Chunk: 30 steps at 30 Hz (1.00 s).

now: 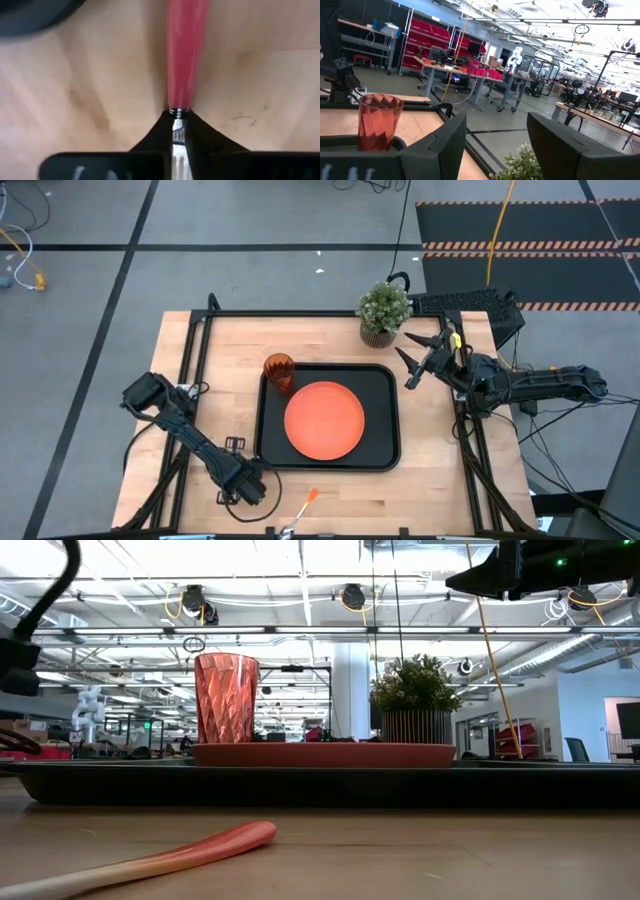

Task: Pick and place plate/cup/fork/spoon on tray
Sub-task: Put the pink fork on the black serving tray

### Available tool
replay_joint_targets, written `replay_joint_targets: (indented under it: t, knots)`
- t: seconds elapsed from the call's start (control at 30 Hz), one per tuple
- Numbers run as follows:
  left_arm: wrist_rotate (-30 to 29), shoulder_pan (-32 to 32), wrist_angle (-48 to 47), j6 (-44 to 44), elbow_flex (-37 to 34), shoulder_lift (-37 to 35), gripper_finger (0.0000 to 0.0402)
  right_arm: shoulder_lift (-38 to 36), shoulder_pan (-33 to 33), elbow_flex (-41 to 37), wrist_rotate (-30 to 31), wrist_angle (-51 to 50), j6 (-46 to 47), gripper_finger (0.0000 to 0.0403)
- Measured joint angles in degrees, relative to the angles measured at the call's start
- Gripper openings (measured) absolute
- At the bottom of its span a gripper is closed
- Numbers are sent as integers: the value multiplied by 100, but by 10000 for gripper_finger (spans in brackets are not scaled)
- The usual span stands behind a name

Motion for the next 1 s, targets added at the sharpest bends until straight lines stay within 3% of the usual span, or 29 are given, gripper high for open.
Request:
replay_joint_targets:
  t: [0.23,0.47,0.63,0.73,0.87,1.0]
  knots:
    - [195,128,-331,-976,714,29,35,0,0,0,0,-26,2,203]
    - [188,385,-1224,-1229,2296,23,17,0,0,0,-4,-14,228,203]
    - [-525,585,-1990,-1160,3556,19,17,0,0,0,-47,-13,448,203]
    - [-1466,814,-2335,-1038,4218,12,17,0,1,0,-445,44,496,203]
    - [-2594,1278,-2243,-494,4779,10,17,0,0,0,-1428,271,785,203]
    - [-2656,1843,-1145,598,4755,-1,17,0,2,-1,-2937,541,1267,203]
